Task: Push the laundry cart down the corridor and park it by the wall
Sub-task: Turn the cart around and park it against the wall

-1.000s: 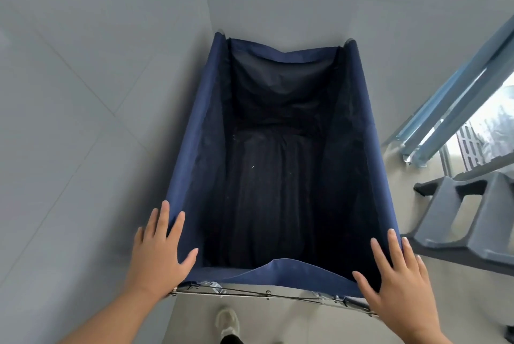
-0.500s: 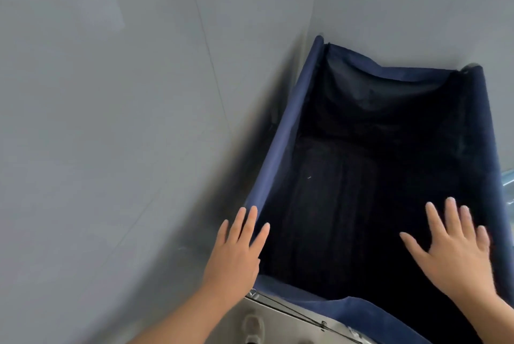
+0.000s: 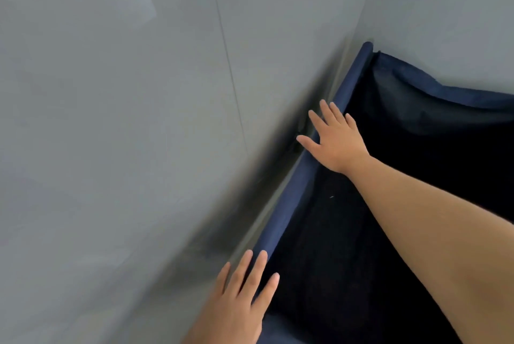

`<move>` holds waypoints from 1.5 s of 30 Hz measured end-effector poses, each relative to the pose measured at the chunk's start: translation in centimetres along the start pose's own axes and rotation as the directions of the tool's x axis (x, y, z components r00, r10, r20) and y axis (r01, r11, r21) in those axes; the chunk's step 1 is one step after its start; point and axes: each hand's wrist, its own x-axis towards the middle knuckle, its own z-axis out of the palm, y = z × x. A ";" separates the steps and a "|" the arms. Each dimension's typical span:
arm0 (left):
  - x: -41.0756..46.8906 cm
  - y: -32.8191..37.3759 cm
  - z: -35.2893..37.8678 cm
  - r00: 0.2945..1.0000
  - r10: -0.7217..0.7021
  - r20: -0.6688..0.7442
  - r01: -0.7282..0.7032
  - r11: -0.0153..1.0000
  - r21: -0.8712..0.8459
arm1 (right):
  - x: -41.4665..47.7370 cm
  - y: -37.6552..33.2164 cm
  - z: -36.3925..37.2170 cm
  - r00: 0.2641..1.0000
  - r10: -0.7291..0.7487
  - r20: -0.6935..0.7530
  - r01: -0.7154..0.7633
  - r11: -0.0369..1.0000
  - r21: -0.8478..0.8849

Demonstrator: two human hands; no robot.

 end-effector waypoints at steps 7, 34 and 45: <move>0.9 -1.9 0.2 0.999 0.026 -0.043 -0.024 0.999 0.041 | 1.5 0.2 2.5 0.996 0.035 -0.086 -0.025 0.992 0.120; 4.2 -6.0 -0.6 0.993 0.093 -0.070 -0.096 0.995 -0.038 | 4.4 0.9 1.4 0.991 0.122 -0.058 -0.105 0.966 0.236; 4.7 -6.2 -1.4 0.990 0.116 -0.075 -0.120 0.991 -0.051 | 4.2 0.4 1.1 0.994 0.106 -0.035 -0.094 0.965 0.245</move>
